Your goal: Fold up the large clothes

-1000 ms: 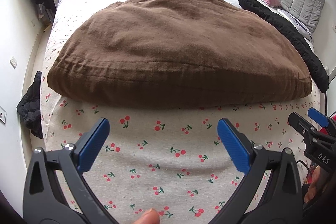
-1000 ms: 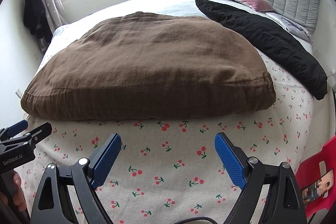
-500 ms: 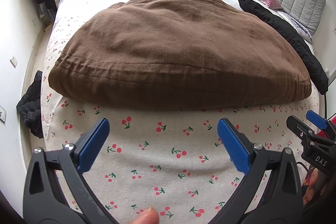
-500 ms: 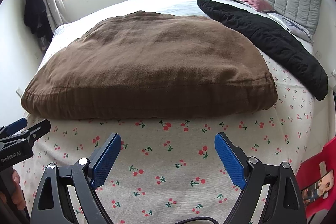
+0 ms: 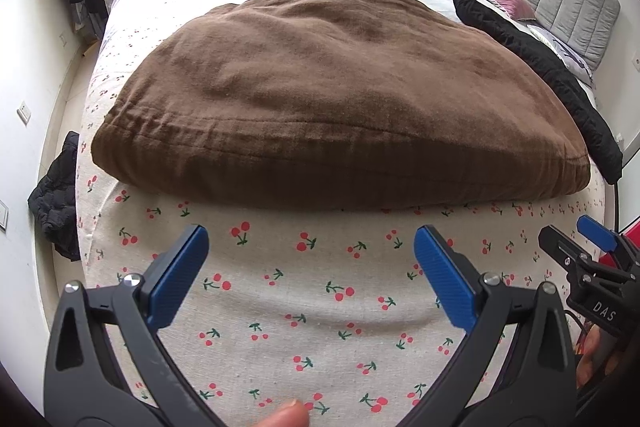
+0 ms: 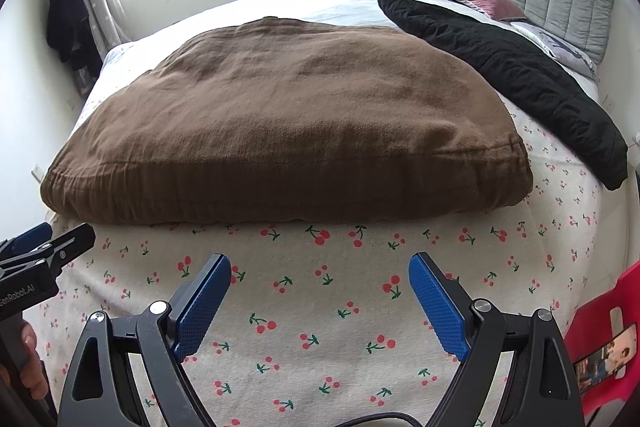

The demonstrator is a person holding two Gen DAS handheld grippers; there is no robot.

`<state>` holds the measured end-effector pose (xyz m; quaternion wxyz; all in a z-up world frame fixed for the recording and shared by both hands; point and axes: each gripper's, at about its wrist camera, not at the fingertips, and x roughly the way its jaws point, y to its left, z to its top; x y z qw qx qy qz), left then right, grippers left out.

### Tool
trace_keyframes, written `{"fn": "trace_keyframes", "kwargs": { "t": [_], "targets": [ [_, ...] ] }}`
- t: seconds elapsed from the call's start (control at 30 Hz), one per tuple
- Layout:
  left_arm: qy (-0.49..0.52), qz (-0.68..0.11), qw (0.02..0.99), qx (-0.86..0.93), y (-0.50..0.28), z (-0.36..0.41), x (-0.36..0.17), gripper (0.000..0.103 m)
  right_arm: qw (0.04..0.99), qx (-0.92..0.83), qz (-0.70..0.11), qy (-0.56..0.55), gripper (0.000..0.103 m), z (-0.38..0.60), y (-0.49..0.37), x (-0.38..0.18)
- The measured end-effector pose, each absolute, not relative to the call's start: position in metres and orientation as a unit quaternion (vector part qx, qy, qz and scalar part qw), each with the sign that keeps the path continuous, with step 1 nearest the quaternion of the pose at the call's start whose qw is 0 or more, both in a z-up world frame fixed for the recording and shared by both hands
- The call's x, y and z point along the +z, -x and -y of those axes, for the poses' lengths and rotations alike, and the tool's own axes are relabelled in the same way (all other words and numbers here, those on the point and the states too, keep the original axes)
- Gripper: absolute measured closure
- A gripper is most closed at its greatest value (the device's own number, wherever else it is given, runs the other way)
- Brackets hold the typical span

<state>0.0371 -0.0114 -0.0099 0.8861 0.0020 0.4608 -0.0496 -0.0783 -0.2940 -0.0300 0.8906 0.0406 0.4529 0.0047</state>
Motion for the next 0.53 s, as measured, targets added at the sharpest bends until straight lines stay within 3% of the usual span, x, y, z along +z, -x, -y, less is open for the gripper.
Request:
{"fn": "trace_keyframes", "kwargs": {
  "t": [0.53],
  "targets": [
    [-0.006,-0.477,0.878,-0.046,-0.041,0.012,-0.022,0.001,0.886,0.009,-0.462,-0.037,0.011,0.291,0.072,-0.037]
  ]
}}
